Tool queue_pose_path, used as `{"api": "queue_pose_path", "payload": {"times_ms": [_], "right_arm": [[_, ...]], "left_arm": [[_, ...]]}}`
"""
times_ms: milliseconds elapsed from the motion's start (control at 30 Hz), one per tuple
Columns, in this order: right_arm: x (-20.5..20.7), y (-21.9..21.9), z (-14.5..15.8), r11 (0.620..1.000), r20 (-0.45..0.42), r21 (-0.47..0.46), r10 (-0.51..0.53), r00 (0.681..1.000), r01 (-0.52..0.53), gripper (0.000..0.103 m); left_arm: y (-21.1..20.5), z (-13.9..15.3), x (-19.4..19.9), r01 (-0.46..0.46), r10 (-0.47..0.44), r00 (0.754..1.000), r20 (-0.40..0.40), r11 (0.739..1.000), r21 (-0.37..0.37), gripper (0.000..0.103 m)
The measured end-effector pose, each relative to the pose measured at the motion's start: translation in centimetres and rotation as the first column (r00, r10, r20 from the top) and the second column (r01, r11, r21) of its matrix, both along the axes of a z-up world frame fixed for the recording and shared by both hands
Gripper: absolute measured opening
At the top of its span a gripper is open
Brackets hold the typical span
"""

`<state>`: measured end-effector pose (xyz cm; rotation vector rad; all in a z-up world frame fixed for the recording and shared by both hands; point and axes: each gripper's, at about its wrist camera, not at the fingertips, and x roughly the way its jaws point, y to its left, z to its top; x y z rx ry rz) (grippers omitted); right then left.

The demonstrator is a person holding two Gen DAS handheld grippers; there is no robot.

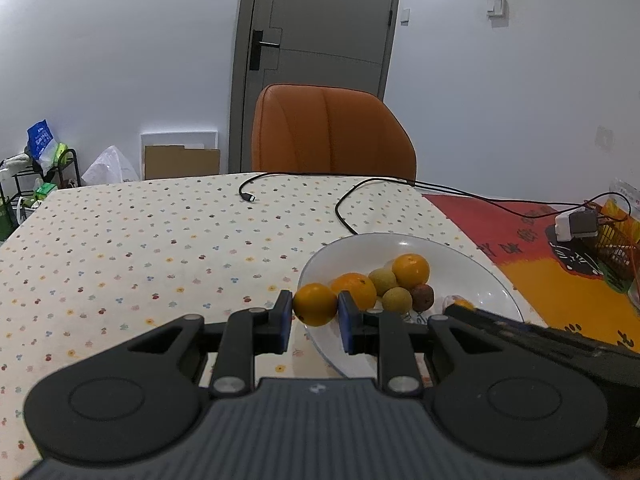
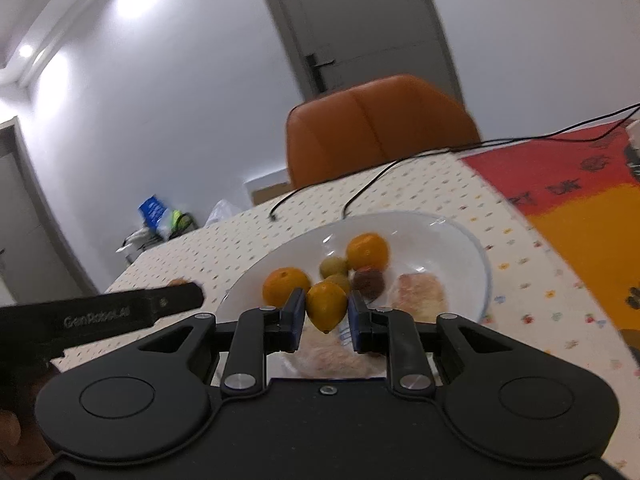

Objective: Organize fruits
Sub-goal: 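Carry both small oranges onto the white plate and open both tools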

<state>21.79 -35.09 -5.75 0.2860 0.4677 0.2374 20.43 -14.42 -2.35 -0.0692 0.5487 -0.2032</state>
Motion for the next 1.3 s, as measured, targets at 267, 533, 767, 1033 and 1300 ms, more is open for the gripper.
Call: {"api": "queue_pose_path", "payload": {"times_ms": [267,533,767,1033,1300], "right_arm": [[-0.7,-0.9,-0.1,0.999,-0.003,0.016,-0.028,1.000,0.028,0.029],[-1.8,-2.3,0.0,0.998,0.003,0.015,-0.057,0.998,0.057,0.030],[-2.7,-4.0,-0.1,0.995,0.004,0.027,-0.100,0.995,0.100,0.031],[-3.3,-4.9,-0.2,0.994,0.002,0.044,-0.105,0.994,0.105,0.033],[-3.8,-4.6,0.1,0.995,0.004,0.044,-0.095,0.995,0.095,0.039]], "left_arm": [[-0.3,-0.2,0.3,0.005,-0.005,1.000,-0.006,1.000,-0.001,0.023],[-1.8,-0.1,0.5,0.042,-0.042,0.999,-0.008,0.999,-0.002,0.023],[-3.8,0.1,0.6,0.091,-0.090,0.996,-0.003,0.996,0.007,0.023],[-5.2,0.5,0.3,0.109,-0.109,0.994,0.013,0.994,0.006,0.026],[-4.1,1.1,-0.1,0.071,-0.071,0.997,0.007,0.997,0.005,0.027]]}}
